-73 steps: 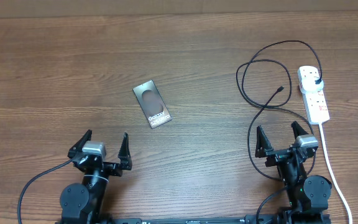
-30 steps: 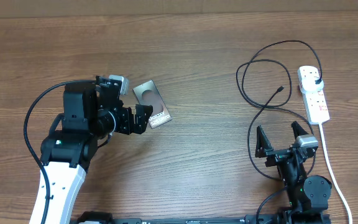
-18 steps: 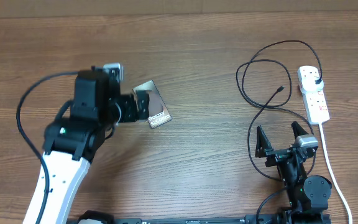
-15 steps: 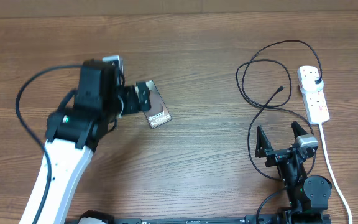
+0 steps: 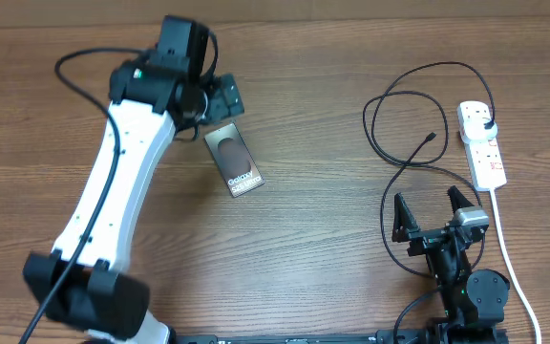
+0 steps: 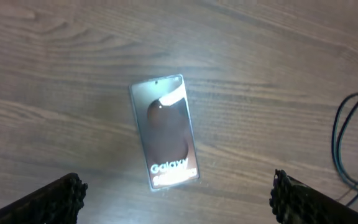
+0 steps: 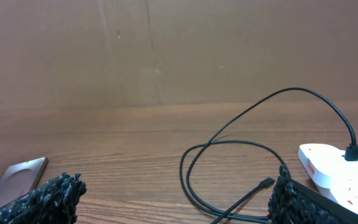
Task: Plug charger to phone and switch on socket
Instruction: 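Move the left gripper forward over the silver Galaxy phone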
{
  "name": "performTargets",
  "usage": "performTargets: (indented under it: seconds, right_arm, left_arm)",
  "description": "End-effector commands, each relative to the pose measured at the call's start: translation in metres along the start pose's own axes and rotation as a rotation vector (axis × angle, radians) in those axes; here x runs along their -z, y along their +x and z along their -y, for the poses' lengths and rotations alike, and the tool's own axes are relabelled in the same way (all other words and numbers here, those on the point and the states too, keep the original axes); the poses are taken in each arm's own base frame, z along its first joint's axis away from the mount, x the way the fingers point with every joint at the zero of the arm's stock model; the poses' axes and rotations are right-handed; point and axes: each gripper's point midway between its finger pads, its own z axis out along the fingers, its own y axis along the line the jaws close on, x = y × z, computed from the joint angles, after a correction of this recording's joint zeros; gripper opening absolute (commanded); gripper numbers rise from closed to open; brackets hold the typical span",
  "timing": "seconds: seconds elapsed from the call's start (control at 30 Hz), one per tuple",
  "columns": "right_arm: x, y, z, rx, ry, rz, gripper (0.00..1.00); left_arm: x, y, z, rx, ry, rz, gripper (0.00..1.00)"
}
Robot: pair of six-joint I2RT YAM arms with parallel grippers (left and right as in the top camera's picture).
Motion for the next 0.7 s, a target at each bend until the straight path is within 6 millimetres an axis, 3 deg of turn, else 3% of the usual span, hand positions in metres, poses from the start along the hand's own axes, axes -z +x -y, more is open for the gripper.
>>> performTargets:
  seconds: [0.0,0.37,0.67]
  right_arm:
    - [0.000,0.001,0.000,0.003,0.002,0.006,1.00]
    - [0.000,0.001,0.000,0.003,0.002,0.006,1.00]
    - [0.000,0.001,0.000,0.003,0.002,0.006,1.00]
  left_arm:
    - [-0.004,-0.007,0.015,-0.036,0.035,-0.006,1.00]
    - [-0.013,0.005,0.020,-0.078,0.066,-0.074,1.00]
    - [-0.014,0.001,0.011,0.059,-0.004,-0.042,1.00]
